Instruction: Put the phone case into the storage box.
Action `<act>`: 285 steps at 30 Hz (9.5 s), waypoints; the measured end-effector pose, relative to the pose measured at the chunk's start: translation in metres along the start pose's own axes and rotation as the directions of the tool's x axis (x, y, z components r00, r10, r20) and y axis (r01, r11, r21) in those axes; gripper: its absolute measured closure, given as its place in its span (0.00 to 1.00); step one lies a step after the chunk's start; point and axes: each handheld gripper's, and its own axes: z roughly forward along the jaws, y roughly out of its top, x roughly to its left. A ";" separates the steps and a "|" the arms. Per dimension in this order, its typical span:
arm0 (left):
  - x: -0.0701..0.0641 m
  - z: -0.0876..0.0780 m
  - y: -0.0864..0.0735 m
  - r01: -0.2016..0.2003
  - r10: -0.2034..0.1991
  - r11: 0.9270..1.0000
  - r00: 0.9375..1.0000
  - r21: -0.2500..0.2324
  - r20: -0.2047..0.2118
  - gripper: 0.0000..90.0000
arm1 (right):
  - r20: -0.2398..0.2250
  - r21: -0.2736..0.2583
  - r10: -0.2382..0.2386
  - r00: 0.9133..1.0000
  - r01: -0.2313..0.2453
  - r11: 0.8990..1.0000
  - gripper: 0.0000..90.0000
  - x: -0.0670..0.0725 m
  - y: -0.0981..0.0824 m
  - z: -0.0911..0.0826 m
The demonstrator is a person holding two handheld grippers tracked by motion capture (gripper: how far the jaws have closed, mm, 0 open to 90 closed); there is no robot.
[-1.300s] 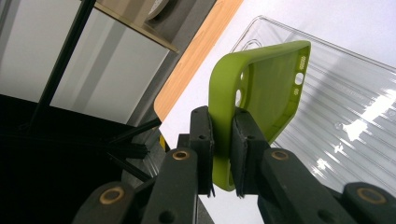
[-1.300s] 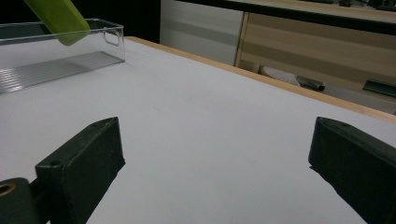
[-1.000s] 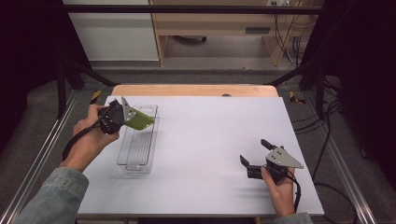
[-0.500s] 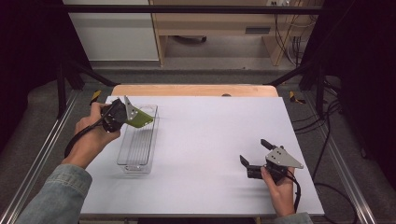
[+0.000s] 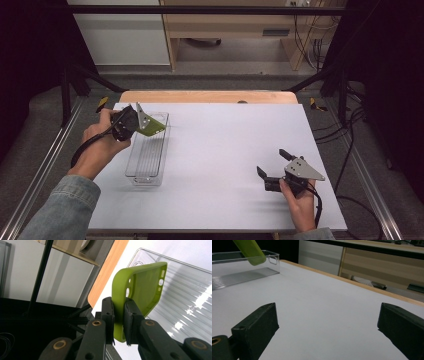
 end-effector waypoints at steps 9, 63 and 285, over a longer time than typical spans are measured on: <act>-0.003 0.003 0.005 -0.029 0.029 1.000 1.000 0.000 -0.009 0.89 | 0.000 -0.001 0.000 1.000 0.000 1.000 0.04 0.000 0.000 0.000; -0.010 0.018 0.014 -0.123 0.123 0.991 0.992 0.045 -0.011 0.89 | -0.001 -0.006 0.002 1.000 -0.002 1.000 0.04 0.000 0.000 0.000; -0.062 -0.058 0.012 0.671 -0.571 0.536 0.735 -0.512 0.366 0.06 | 0.029 -0.010 0.082 0.996 -0.082 0.997 0.03 -0.003 0.000 0.001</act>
